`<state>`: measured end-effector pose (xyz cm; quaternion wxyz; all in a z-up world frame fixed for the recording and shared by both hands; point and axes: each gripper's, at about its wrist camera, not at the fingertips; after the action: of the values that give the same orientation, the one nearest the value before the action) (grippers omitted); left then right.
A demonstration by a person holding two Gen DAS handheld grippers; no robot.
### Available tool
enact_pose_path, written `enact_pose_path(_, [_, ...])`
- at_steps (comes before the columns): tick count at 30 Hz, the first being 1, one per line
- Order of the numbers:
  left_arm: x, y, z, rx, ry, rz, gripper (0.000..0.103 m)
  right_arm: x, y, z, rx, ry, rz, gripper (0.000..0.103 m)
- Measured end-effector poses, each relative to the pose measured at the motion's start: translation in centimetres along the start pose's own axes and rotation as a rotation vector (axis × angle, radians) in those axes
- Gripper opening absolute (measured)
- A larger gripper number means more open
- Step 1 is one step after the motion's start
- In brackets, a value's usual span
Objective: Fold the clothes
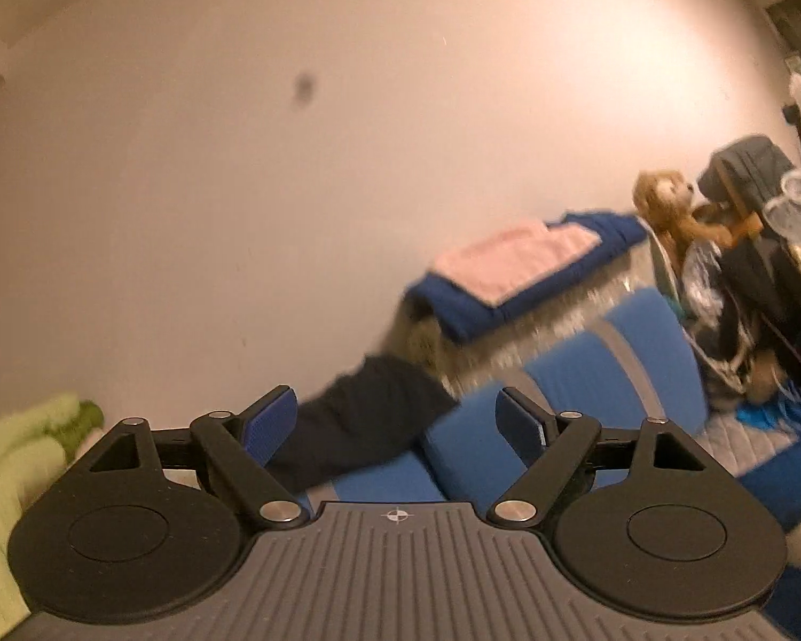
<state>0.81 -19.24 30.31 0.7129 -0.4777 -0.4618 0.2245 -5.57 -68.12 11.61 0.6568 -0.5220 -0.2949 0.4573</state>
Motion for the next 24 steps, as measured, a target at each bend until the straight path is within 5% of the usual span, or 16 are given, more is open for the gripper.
enact_pose_path(11, [-0.9, -0.7, -1.1, -0.028, 0.013, 0.044, 0.085, -5.5, 0.7, -0.2, 0.025, 0.082, -0.172, 0.103])
enact_pose_path(24, [-7.3, 7.2, -8.4, 0.101, 0.198, 0.266, 0.085, -13.2, 3.7, 2.5, 0.105, 0.163, -0.209, 0.103])
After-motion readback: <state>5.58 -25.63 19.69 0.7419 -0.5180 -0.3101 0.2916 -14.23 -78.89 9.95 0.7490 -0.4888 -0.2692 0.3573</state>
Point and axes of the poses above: each gripper's, at about its wrist camera, not at the fingertips, and z roughly against the way its jaws point, x to its left, y to its underside, and after that the axes turned 6 degrees about y, right-handed
